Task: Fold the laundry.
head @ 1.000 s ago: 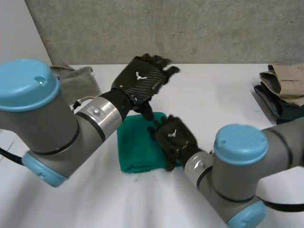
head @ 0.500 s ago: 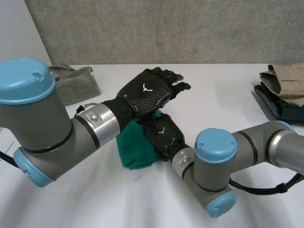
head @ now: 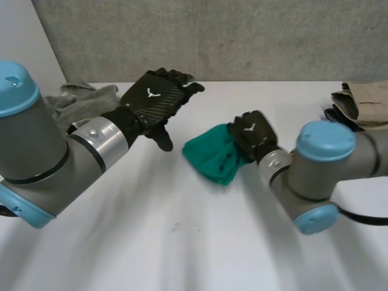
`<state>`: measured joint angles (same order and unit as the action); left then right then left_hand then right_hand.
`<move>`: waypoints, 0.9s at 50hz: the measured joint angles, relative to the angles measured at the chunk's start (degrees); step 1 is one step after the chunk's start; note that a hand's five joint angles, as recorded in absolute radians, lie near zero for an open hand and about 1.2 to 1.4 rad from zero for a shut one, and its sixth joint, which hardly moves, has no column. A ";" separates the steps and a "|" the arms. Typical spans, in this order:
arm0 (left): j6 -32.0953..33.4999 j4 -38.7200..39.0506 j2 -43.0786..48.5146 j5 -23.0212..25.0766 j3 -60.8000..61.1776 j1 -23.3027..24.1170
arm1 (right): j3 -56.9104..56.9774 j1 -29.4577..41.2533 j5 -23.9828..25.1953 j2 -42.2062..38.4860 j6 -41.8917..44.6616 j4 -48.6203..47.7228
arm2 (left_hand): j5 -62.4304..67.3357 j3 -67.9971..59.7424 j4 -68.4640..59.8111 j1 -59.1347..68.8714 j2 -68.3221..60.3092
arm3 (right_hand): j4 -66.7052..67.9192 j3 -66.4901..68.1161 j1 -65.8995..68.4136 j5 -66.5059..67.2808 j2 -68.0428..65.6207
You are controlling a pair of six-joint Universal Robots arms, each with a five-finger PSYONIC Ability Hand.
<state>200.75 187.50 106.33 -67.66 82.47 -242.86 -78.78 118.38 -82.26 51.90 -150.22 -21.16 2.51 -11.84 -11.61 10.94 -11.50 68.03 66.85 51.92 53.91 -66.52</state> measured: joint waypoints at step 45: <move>-1.14 0.28 0.42 0.07 1.89 0.66 | 12.41 -48.84 21.60 -9.73 -13.38 -27.31 | 0.00 0.00 0.00 0.00 0.00 | 0.13 1.25 1.09 1.46 0.00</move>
<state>199.62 187.78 106.75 -67.59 84.36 -242.20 -66.37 69.54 -60.66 42.17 -163.60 -48.47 2.51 -11.84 -11.61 10.94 -11.50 68.15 68.11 53.01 55.36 -66.52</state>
